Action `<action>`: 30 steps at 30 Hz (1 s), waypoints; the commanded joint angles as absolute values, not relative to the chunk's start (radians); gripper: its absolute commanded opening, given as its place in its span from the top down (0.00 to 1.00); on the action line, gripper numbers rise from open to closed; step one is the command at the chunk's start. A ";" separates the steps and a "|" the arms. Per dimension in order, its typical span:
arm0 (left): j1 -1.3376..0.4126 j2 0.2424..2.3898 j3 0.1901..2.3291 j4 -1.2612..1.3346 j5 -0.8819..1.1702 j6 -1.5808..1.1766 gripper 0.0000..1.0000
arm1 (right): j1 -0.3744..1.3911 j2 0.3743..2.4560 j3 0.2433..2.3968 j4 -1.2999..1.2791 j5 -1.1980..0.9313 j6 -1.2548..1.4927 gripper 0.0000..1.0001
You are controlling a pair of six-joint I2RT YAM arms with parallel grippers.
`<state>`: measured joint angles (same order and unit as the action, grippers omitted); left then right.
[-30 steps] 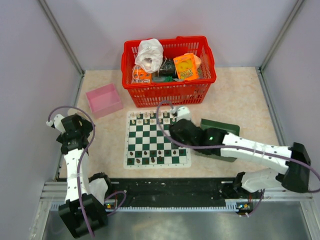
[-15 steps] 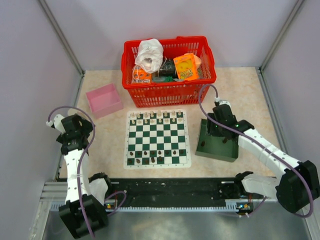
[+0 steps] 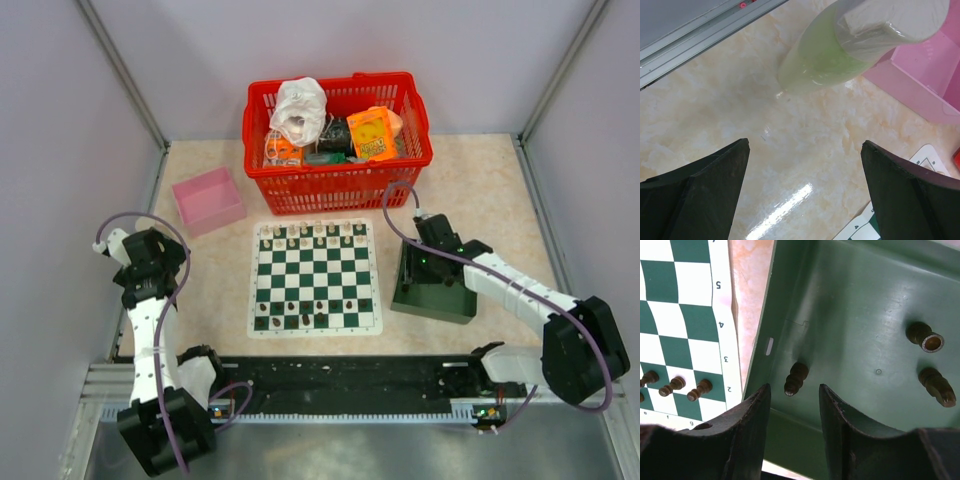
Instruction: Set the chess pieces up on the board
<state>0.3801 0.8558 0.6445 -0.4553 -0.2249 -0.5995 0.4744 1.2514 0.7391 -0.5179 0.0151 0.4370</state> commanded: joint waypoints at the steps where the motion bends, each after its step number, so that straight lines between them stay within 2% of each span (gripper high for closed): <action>1: 0.388 0.868 0.637 -0.413 -0.227 -0.600 0.01 | 0.472 1.266 0.741 -0.477 -0.005 0.420 0.57; 24: 0.388 0.877 0.647 -0.411 -0.229 -0.592 0.01 | 0.529 1.342 0.784 -0.495 0.072 0.416 0.71; 25: 0.388 0.877 0.647 -0.410 -0.229 -0.591 0.01 | 0.528 1.342 0.785 -0.495 0.071 0.416 0.76; 30: 0.388 0.876 0.650 -0.413 -0.230 -0.589 0.01 | 0.548 1.315 0.816 -0.531 0.103 0.413 0.84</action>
<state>0.3801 0.8753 0.6430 -0.4492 -0.2249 -0.5991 0.5186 1.3376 0.7425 -0.5110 0.0631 0.4194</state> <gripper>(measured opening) 0.987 0.182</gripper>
